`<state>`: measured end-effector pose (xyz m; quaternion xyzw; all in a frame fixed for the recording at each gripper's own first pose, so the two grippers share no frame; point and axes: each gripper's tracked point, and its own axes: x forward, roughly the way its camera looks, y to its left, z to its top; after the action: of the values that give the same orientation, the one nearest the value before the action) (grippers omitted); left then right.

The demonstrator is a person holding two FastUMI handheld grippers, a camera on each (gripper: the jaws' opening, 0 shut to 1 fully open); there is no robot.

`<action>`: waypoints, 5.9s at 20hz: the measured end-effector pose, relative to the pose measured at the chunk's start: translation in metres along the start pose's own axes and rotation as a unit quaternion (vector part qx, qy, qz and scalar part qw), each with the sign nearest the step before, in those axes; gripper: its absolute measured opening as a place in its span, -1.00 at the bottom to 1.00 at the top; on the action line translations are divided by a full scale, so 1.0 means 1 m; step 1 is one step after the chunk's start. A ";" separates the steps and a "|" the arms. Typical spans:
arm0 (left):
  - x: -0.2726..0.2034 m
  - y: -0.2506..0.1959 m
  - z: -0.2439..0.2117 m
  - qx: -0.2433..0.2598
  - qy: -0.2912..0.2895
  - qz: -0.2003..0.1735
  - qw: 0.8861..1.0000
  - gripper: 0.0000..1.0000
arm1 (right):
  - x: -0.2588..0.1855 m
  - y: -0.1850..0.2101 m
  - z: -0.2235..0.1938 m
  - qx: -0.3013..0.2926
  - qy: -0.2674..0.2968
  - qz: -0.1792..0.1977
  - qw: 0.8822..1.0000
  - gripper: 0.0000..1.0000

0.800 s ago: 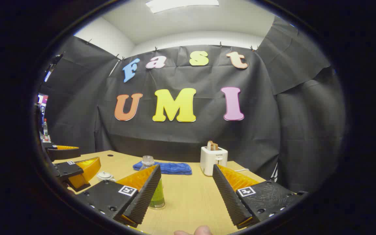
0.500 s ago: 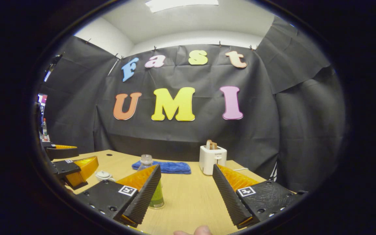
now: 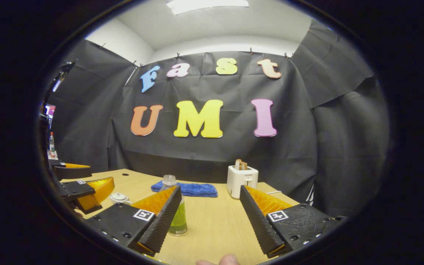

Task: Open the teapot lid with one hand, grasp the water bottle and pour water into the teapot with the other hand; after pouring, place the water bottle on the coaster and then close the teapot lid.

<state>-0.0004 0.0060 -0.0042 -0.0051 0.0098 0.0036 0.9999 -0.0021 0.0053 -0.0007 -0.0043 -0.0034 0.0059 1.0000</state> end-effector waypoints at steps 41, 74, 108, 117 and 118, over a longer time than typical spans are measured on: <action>0.114 0.059 -0.109 0.006 0.119 0.048 0.992 0.19 | 0.036 -0.043 -0.060 0.017 0.070 -0.008 0.997 0.91; 0.052 0.080 -0.055 -0.011 0.052 0.031 0.998 -0.94 | 0.063 0.085 -0.137 0.016 0.153 0.114 0.982 0.92; 0.049 0.144 -0.045 -0.010 0.024 0.004 1.000 -0.94 | 0.151 0.149 -0.117 -0.535 0.159 0.202 0.805 0.42; 0.047 0.168 -0.050 -0.018 0.030 0.025 0.999 -0.94 | 0.166 0.161 -0.107 -0.667 0.098 0.177 0.717 0.41; 0.046 0.169 -0.051 -0.020 0.031 0.025 0.999 -0.94 | 0.167 0.163 -0.104 -0.680 0.090 0.170 0.707 0.41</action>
<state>0.0435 0.1745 -0.0576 -0.0254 0.0408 0.0287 0.9984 0.1641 0.1690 -0.1051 -0.6844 0.0841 0.1719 0.7035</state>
